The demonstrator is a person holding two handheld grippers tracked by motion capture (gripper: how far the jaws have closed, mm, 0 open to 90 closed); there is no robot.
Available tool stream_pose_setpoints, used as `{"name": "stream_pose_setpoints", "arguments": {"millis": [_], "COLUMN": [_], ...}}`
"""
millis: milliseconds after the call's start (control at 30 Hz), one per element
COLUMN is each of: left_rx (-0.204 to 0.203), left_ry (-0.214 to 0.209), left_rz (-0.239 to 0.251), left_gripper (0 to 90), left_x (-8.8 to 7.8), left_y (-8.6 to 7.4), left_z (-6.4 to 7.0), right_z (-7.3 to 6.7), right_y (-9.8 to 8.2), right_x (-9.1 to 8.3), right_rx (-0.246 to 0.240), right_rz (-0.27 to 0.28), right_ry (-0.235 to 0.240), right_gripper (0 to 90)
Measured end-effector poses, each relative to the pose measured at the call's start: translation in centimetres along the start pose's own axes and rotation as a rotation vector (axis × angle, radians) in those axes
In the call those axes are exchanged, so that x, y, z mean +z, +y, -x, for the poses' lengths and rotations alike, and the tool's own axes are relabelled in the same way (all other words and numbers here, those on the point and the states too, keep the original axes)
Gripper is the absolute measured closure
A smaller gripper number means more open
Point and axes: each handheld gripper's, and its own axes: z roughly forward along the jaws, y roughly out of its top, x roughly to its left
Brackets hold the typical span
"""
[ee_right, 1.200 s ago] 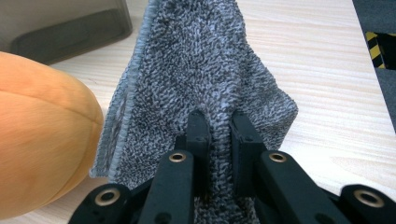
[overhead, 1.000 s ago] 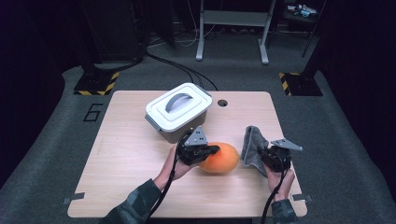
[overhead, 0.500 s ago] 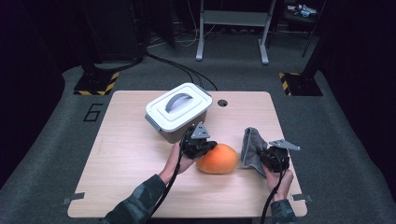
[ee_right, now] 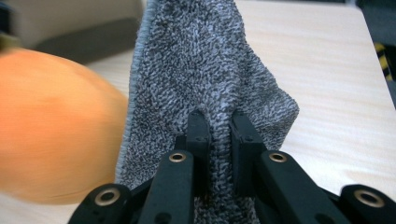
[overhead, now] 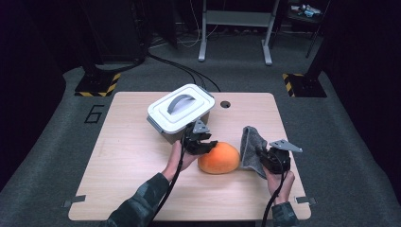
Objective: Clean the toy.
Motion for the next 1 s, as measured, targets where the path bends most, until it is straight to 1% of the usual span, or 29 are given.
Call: {"name": "stream_pose_setpoints", "arguments": {"millis": [67,133,200,267,367,467,500,533,633,667,700,733,767,800,833,867,933,1000], "left_rx": [-0.002,-0.003,-0.015,-0.024,-0.045,-0.063,-0.057,-0.063,-0.074,-0.075,-0.081,-0.083,-0.08,-0.078,-0.076,-0.078,-0.093,-0.092], "left_ry": [0.004,0.01,0.004,0.003,-0.004,-0.005,0.002,-0.004,-0.023,-0.03,-0.048,-0.067,-0.078,-0.084,-0.093,-0.097,-0.11,-0.114], "left_rz": [0.0,0.002,0.003,0.007,0.017,0.03,0.033,0.04,0.045,0.042,0.039,0.026,0.008,-0.008,-0.024,-0.028,-0.027,-0.021], "left_gripper": [59.0,59.0,58.7,56.7,52.2,48.9,48.6,47.9,47.5,47.5,47.5,47.6,47.6,47.6,48.7,50.8,56.9,64.0], "left_x": [0.1,0.1,0.1,0.0,-0.5,-1.3,-1.5,-1.8,-2.5,-2.7,-2.7,-2.7,-2.5,-2.3,-2.0,-1.8,-1.5,-1.3], "left_y": [0.0,-0.1,-0.1,-0.1,-0.3,-0.5,-0.6,-0.8,-1.5,-1.8,-2.1,-2.5,-2.8,-3.2,-3.5,-3.7,-3.8,-3.8], "left_z": [-0.2,-0.3,-0.4,-0.5,-0.8,-0.9,-1.0,-1.0,-0.9,-0.8,-0.7,-0.6,-0.5,-0.4,-0.4,-0.4,-0.5,-0.6], "right_z": [-0.9,-1.8,-2.7,-3.4,-4.1,-4.2,-4.2,-4.1,-4.0,-3.9,-3.9,-3.8,-3.7,-3.6,-3.5,-3.5,-3.5,-3.6], "right_y": [0.5,1.0,1.4,1.7,1.8,1.6,1.5,1.5,1.5,1.5,1.5,1.6,1.6,1.6,1.6,1.6,1.7,1.8], "right_x": [-0.7,-1.3,-1.5,-1.0,0.4,1.8,2.1,2.3,2.7,2.8,2.9,3.0,3.1,3.2,3.3,3.4,3.6,3.7], "right_rx": [-0.028,-0.05,-0.071,-0.094,-0.118,-0.107,-0.103,-0.106,-0.093,-0.096,-0.089,-0.092,-0.093,-0.087,-0.094,-0.086,-0.087,-0.086], "right_rz": [0.022,0.033,0.024,-0.006,-0.047,-0.071,-0.076,-0.076,-0.078,-0.079,-0.079,-0.079,-0.081,-0.081,-0.08,-0.083,-0.083,-0.084], "right_ry": [0.011,0.03,0.057,0.084,0.092,0.092,0.087,0.082,0.072,0.069,0.066,0.068,0.061,0.064,0.06,0.059,0.062,0.061], "right_gripper": [80.2,80.3,80.3,80.3,80.3,80.3,80.3,80.3,80.3,80.3,80.3,80.3,80.3,80.3,80.3,80.3,80.3,80.3]}}
